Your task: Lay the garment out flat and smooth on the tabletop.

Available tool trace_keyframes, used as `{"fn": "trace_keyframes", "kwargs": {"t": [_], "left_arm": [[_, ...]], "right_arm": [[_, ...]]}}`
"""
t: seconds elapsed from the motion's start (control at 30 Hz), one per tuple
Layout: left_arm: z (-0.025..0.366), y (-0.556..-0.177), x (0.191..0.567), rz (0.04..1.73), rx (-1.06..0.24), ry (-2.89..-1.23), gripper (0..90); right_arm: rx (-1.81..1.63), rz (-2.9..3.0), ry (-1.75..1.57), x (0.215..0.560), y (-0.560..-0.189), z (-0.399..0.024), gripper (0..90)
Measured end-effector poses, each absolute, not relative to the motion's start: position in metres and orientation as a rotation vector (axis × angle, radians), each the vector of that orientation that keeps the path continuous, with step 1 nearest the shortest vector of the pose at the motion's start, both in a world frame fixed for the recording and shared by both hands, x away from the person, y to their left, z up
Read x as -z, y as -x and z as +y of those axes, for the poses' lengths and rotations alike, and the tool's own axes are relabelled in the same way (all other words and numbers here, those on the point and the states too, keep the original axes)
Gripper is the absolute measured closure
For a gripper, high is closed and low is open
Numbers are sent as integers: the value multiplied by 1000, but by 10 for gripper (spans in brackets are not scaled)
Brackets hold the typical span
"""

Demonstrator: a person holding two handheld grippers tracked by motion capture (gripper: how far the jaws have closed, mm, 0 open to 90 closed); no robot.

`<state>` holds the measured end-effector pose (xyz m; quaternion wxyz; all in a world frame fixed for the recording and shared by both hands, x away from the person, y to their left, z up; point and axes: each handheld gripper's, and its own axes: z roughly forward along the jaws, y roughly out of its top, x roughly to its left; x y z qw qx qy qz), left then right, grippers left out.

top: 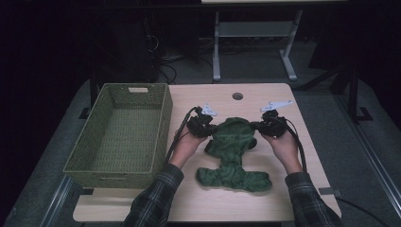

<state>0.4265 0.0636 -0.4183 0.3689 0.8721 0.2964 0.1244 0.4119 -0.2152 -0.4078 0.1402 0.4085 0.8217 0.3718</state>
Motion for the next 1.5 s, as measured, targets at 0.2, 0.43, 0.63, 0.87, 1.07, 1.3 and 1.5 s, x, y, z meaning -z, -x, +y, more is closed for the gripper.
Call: {"fn": "trace_keyframes", "kwargs": {"t": [0.2,0.43,0.63,0.87,1.07,1.3,1.5], "left_arm": [[72,-437,437,826,-336,-2210,884],[64,-452,459,846,-395,-2216,888],[62,-460,470,876,-372,-2223,876],[63,-458,454,877,-371,-2195,671],[70,-445,420,845,-349,-2162,530],[80,-422,403,793,-323,-2171,387],[82,-393,398,773,-313,-2175,258]], "right_arm": [[-1049,2407,-1207,425,-416,-221,895],[-975,2422,-1237,452,-430,-219,897],[-955,2420,-1270,458,-441,-220,895],[-994,2385,-1288,451,-437,-224,766],[-1096,2350,-1292,420,-426,-233,729],[-1098,2382,-1245,401,-407,-226,687],[-1136,2404,-1195,395,-391,-218,687]]}}
